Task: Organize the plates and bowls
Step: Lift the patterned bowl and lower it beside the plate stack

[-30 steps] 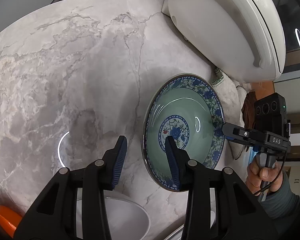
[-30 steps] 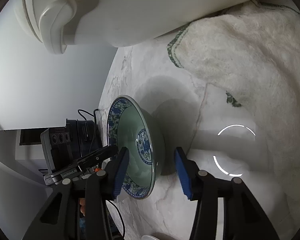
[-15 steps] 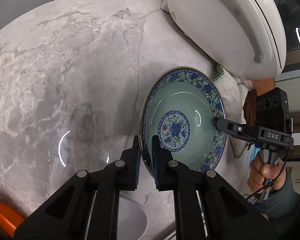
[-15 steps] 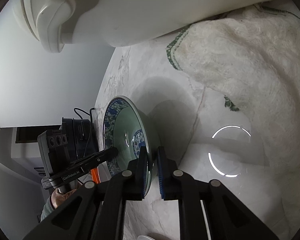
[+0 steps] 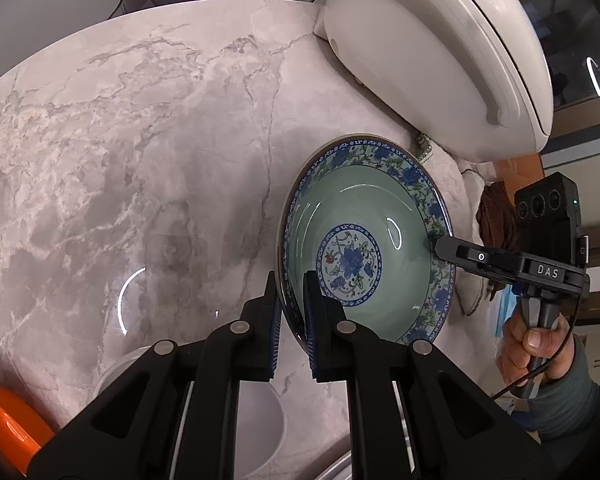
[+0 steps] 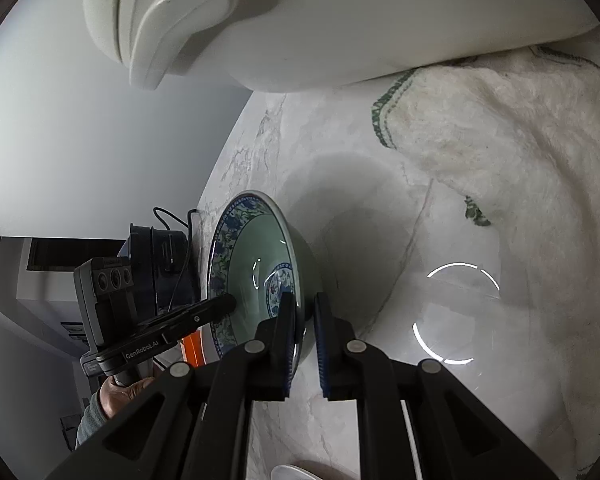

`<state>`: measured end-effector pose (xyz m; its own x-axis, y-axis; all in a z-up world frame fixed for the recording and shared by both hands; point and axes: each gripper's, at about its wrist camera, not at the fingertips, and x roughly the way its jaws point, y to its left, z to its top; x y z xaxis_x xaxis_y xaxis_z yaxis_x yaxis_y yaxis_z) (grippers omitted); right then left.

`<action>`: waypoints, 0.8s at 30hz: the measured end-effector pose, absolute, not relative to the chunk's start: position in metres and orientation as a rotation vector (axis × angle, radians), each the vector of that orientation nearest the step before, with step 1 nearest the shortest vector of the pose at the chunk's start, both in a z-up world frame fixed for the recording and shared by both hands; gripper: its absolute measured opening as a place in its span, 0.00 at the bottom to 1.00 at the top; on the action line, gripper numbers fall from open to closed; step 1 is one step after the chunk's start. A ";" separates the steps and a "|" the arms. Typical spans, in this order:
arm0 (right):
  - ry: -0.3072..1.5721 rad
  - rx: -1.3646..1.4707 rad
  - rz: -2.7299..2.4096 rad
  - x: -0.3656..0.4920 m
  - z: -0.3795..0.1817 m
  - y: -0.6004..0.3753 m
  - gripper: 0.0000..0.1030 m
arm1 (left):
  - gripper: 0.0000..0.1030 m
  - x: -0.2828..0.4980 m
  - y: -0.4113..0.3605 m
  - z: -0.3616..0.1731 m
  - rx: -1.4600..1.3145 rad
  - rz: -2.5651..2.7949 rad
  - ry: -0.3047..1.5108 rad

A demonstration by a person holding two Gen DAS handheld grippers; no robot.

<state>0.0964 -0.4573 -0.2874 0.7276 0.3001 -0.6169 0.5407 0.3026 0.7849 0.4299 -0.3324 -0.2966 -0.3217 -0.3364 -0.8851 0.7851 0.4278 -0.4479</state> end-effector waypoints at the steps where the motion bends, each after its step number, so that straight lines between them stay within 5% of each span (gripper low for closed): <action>1: 0.793 1.285 -0.180 0.097 -0.285 -0.456 0.12 | 0.09 0.429 -0.330 -0.293 0.410 -1.193 1.499; 13: 0.772 1.205 -0.083 0.100 -0.231 -0.405 0.13 | 0.09 0.412 -0.252 -0.223 0.330 -1.156 1.409; 24: 0.850 1.130 0.077 0.119 -0.211 -0.304 0.13 | 0.09 0.383 -0.098 -0.198 0.191 -1.025 1.395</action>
<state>0.1186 -0.3038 -0.2110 0.6928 0.4589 -0.5563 0.3511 0.4591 0.8161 0.3833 -0.0984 -0.1979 -0.1560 -0.4774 -0.8648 0.6827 0.5806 -0.4437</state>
